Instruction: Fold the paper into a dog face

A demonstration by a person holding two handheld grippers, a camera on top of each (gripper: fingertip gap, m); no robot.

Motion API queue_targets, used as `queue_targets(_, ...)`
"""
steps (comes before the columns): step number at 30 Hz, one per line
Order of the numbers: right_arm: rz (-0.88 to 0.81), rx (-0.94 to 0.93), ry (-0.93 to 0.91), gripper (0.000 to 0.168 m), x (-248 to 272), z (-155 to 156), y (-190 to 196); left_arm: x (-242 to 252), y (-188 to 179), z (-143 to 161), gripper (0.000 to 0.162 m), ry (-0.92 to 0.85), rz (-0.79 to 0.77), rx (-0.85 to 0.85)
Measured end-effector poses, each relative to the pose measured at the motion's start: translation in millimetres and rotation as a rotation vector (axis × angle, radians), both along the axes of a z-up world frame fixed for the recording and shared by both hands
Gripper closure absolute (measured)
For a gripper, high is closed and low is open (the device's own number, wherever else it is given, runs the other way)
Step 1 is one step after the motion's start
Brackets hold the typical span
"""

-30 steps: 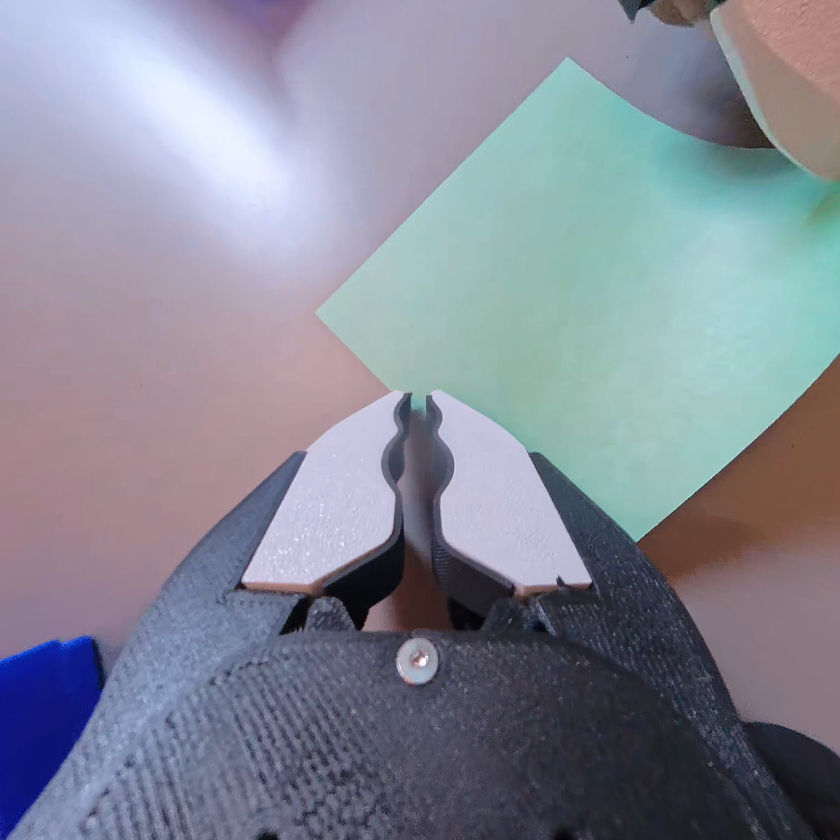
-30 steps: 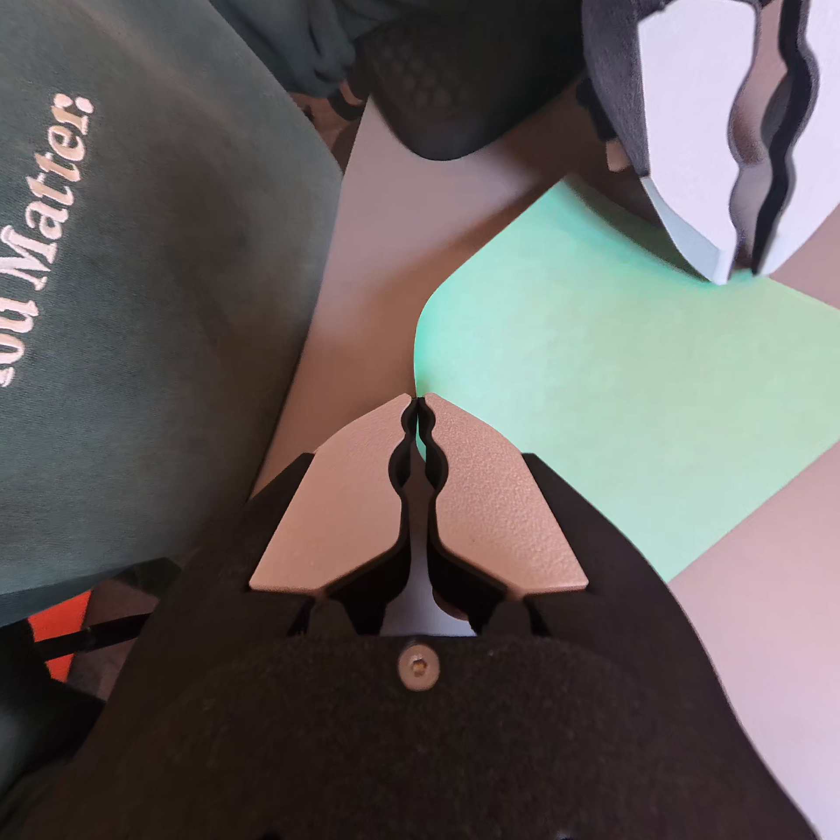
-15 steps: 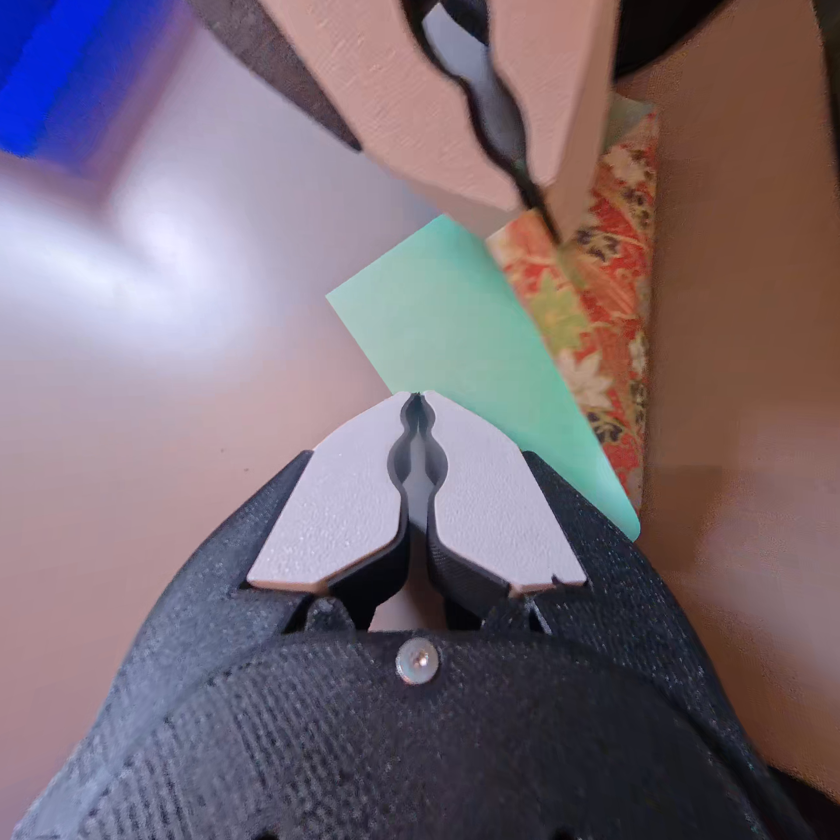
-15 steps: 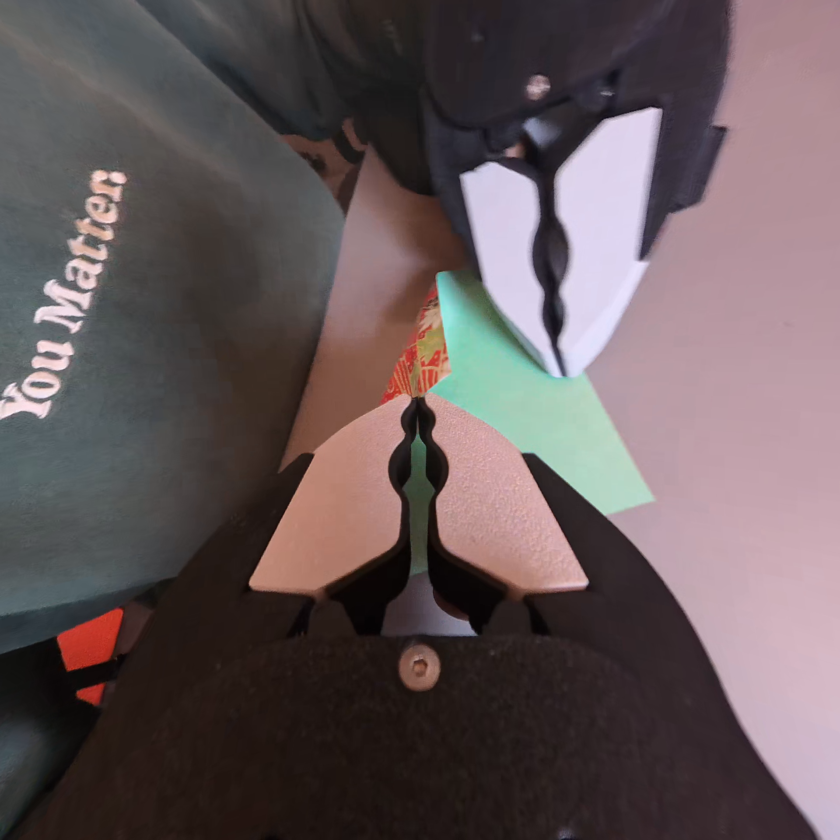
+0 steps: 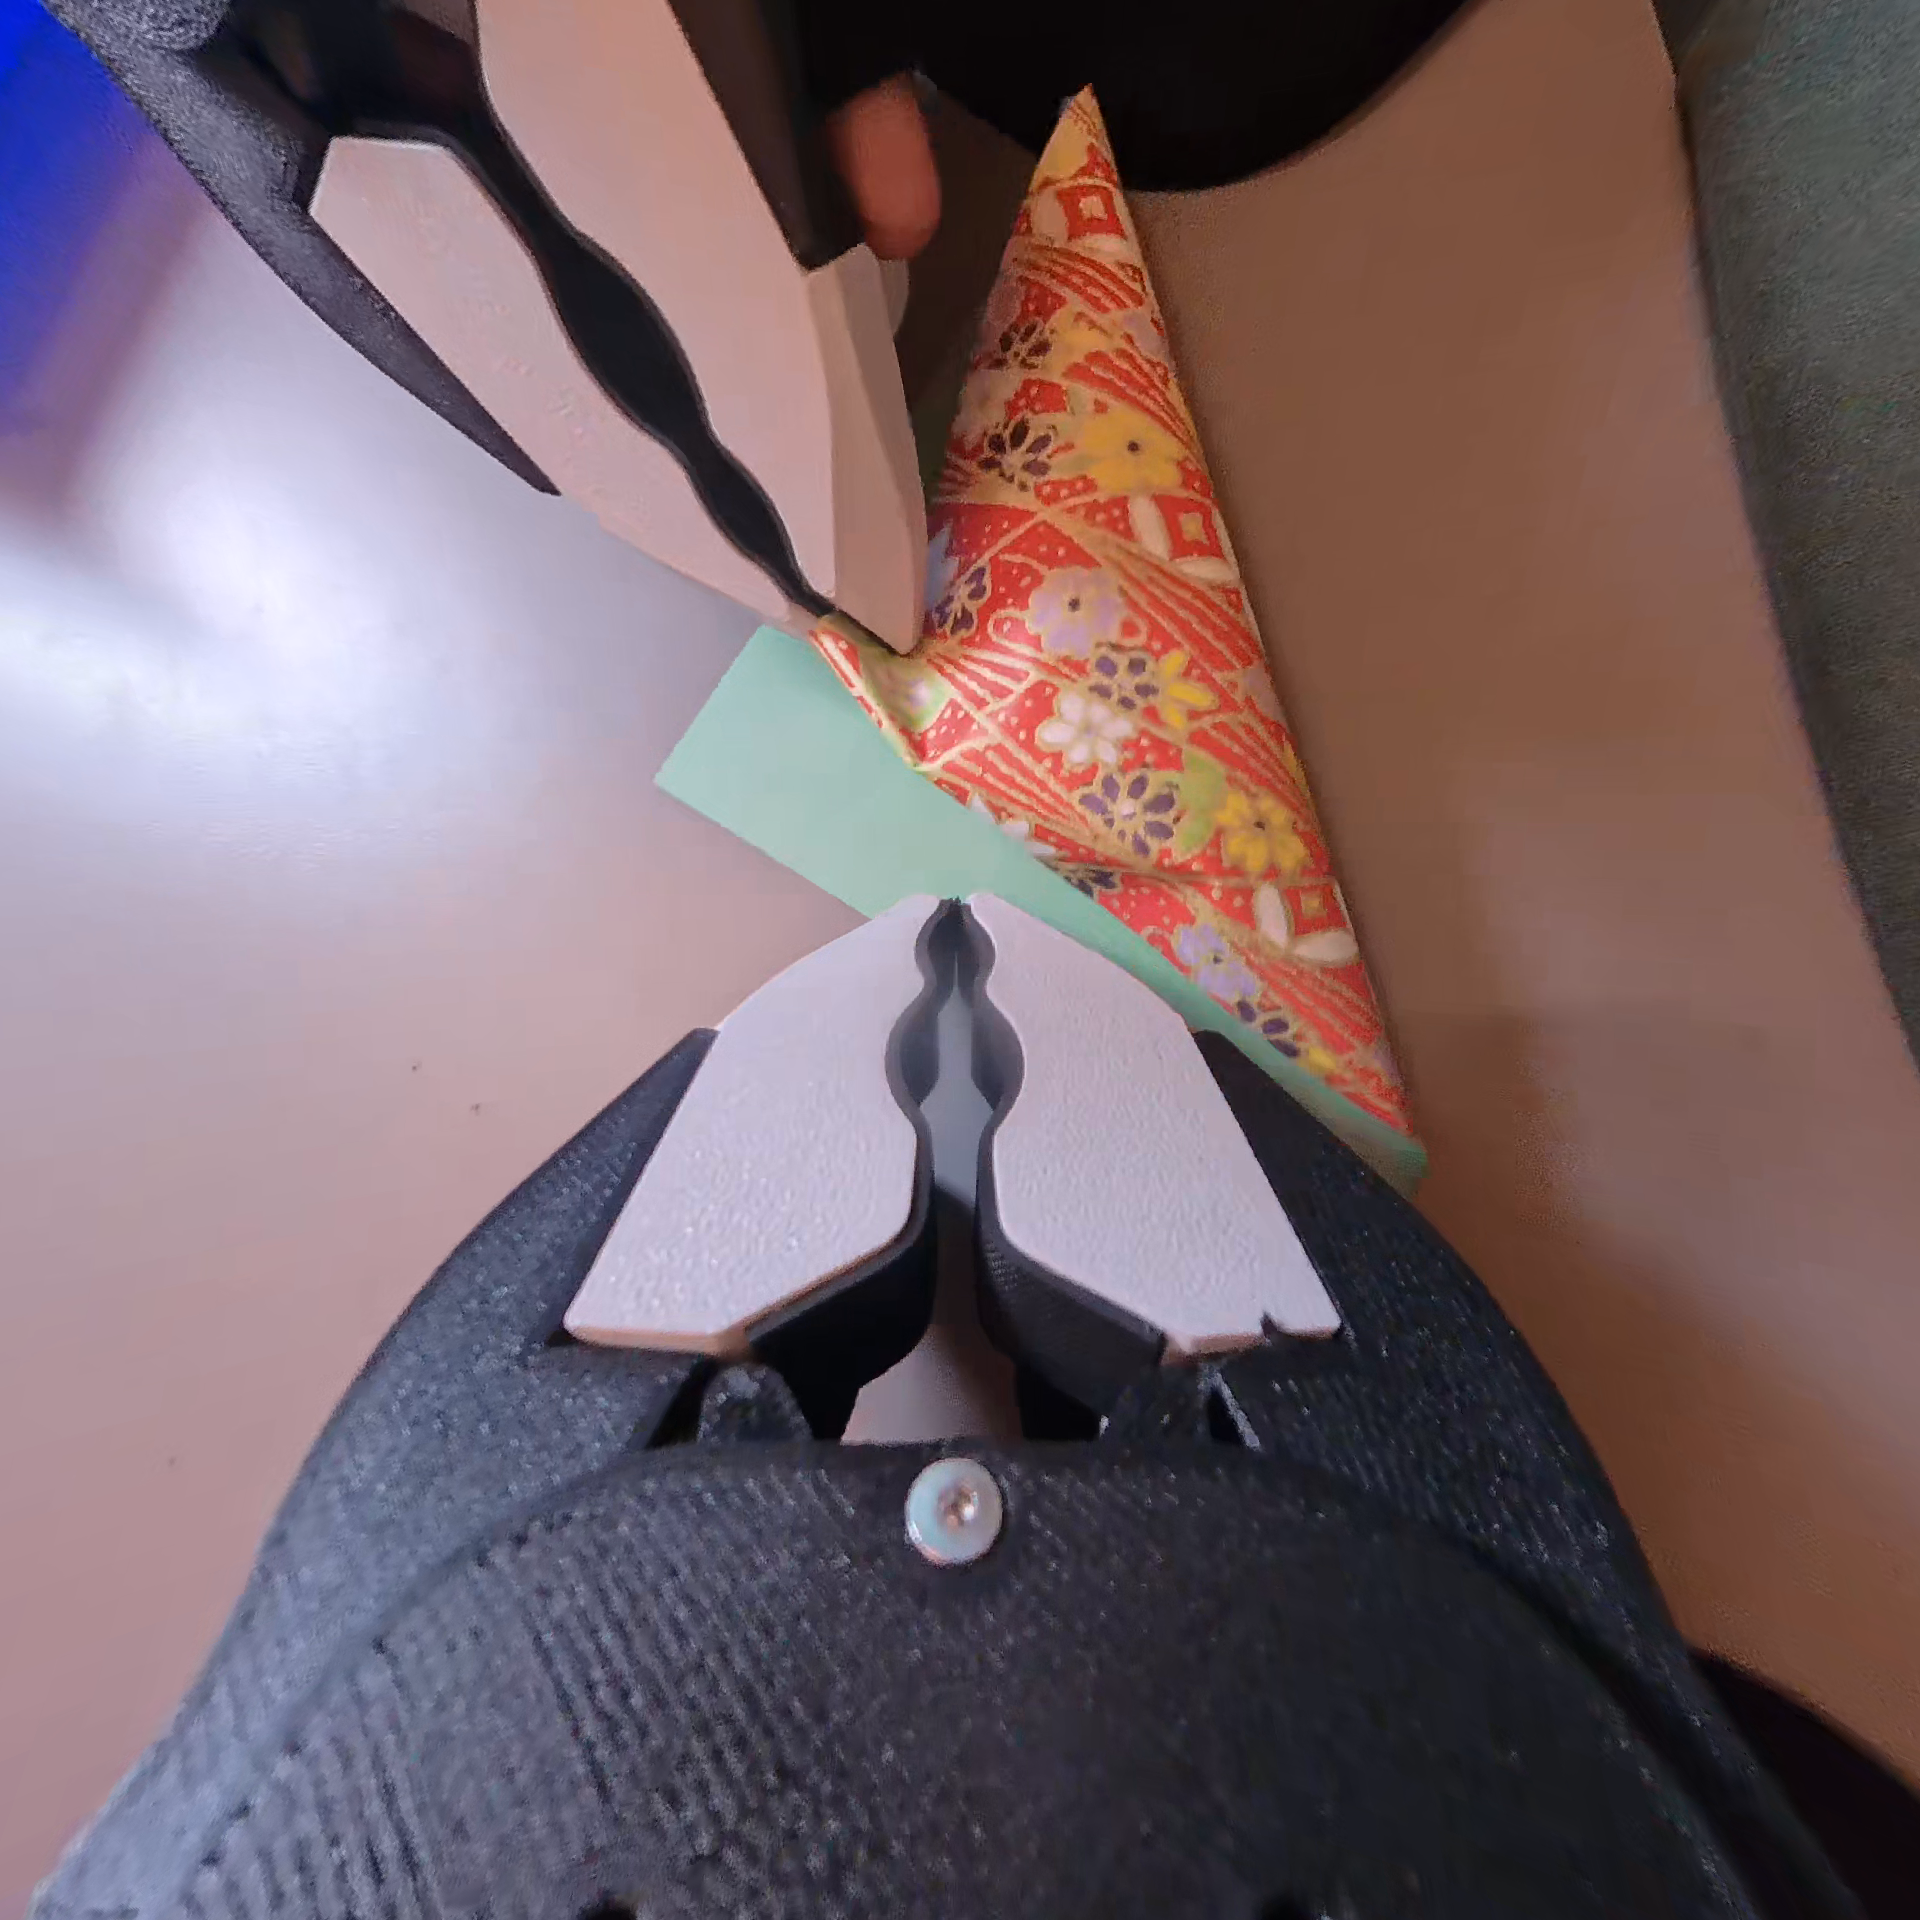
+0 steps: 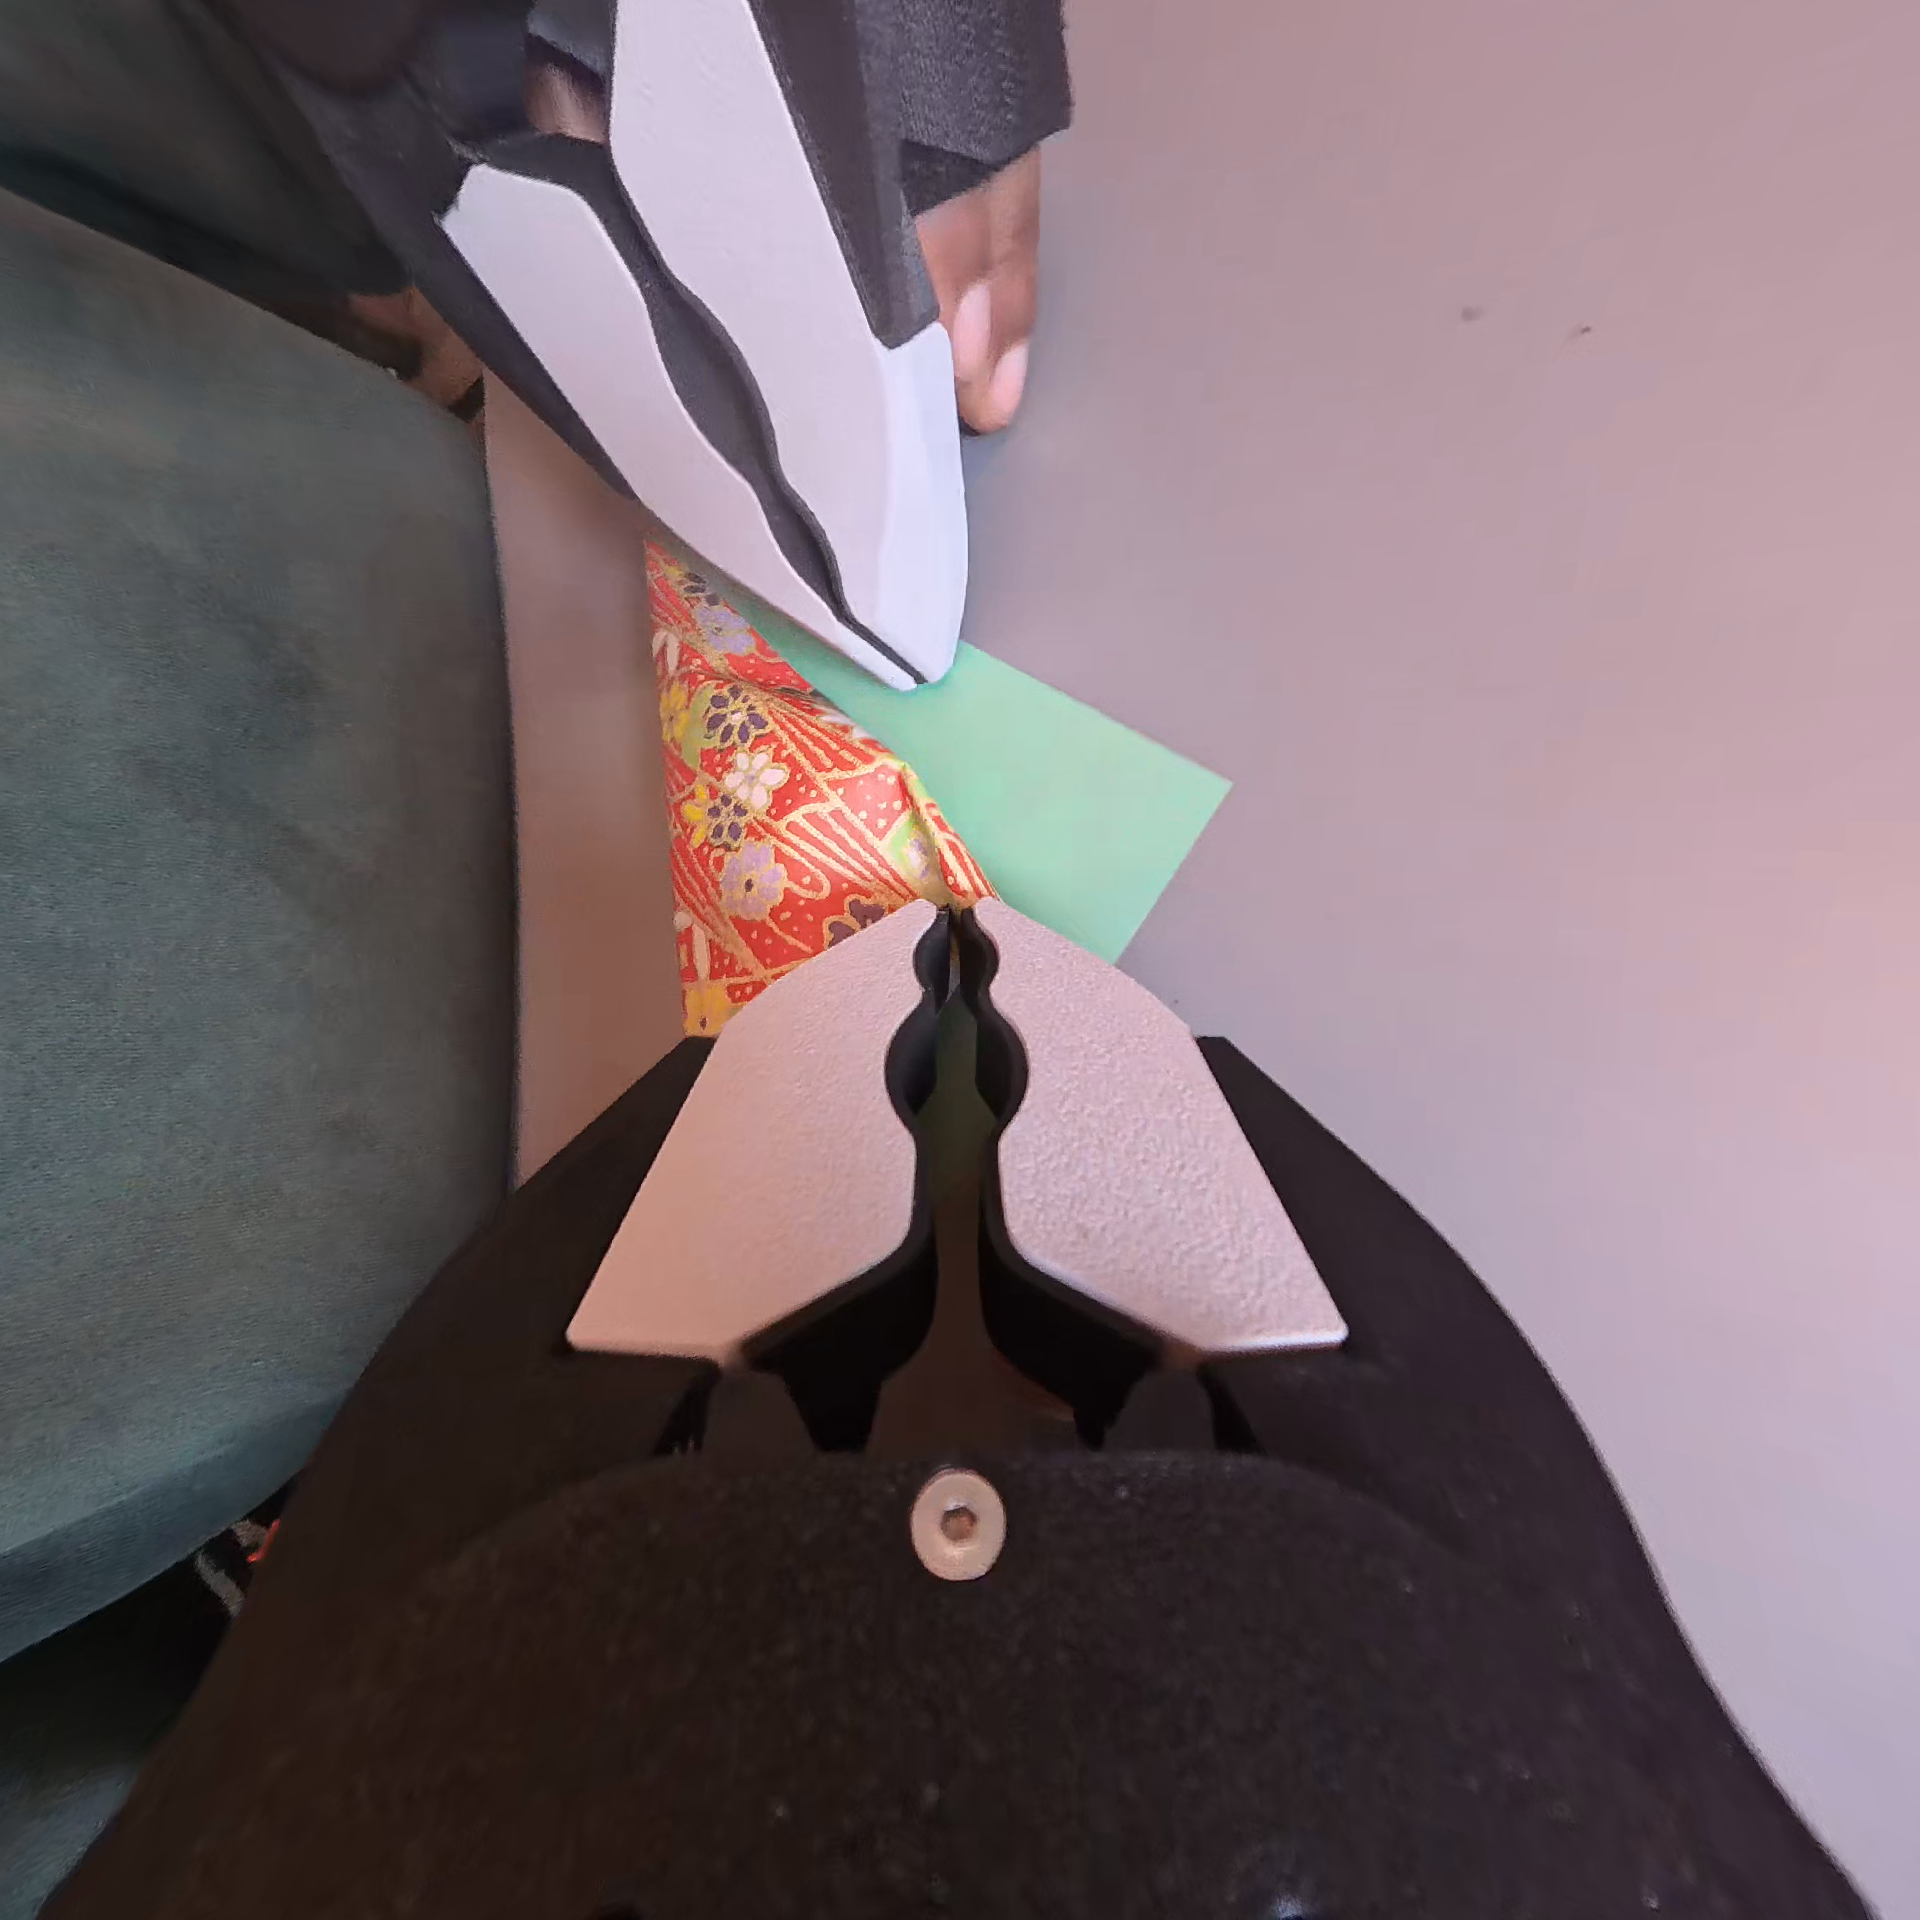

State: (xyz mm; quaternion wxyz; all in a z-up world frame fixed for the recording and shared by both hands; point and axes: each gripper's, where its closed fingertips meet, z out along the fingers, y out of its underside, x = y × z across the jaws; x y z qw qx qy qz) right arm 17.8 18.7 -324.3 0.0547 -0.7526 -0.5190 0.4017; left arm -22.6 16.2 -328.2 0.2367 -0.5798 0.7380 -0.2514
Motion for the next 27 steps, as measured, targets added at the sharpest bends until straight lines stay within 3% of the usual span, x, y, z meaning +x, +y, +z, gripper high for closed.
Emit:
queue_targets(10, 0.065, 0.019, 0.035, 0.165, -1, 5, -9, 16, 7, 0, 0.162, -0.053, 0.049, -0.006)
queue_targets(21, 0.111, -0.083, 0.129, 0.150, -6, 23, -24, 16, 8, 0, 0.162, -0.025, 0.100, 0.028)
queue_targets(27, 0.183, 0.229, 0.230, 0.146, 7, 48, -44, 12, 17, 0, 0.162, -0.008, 0.128, 0.094)
